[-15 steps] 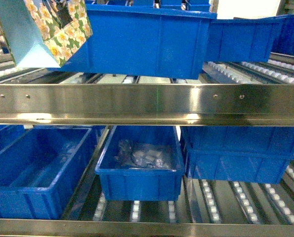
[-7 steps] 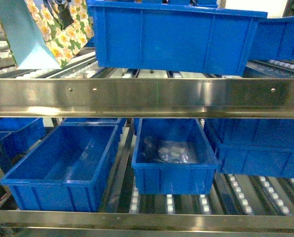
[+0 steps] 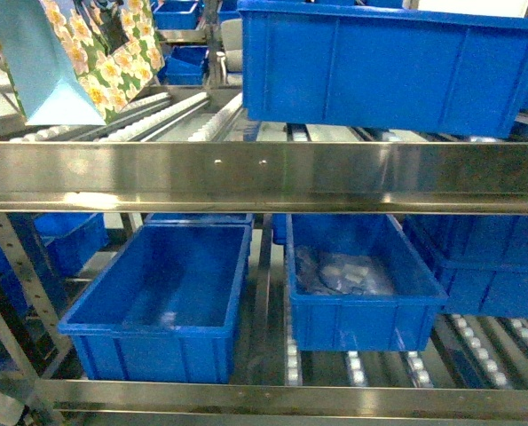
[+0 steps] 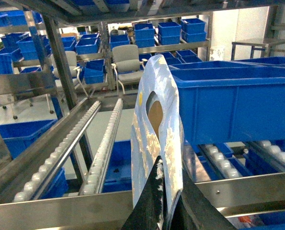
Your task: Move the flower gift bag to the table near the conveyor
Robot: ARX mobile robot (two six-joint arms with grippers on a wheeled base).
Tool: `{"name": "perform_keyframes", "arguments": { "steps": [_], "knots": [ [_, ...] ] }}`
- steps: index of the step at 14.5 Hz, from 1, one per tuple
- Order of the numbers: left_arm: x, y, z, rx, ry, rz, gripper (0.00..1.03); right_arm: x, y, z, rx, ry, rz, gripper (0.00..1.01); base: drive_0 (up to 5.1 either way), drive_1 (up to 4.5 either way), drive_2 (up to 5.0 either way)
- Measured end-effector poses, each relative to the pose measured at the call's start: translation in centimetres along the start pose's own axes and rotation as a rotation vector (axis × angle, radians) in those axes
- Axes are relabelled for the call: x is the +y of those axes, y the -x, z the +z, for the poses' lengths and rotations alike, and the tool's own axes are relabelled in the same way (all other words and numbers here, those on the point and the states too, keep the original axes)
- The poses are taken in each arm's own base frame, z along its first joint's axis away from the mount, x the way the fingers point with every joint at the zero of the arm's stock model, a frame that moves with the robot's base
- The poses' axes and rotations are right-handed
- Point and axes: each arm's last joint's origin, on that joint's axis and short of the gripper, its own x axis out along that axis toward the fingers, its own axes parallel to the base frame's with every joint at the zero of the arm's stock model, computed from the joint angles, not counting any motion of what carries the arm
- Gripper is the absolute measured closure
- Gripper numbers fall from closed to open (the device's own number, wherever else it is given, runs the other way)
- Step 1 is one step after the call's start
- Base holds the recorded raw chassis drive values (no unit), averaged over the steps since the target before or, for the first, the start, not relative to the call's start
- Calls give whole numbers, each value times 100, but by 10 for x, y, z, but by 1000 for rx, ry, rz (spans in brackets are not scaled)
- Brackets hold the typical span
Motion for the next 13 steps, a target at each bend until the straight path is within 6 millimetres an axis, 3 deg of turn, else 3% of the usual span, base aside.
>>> {"name": "perform_keyframes", "arguments": {
  "steps": [13],
  "knots": [
    [0,0,0,-3,1,3,101,0,0,0,-3,0,1,99,-493,252,252]
  ]
}}
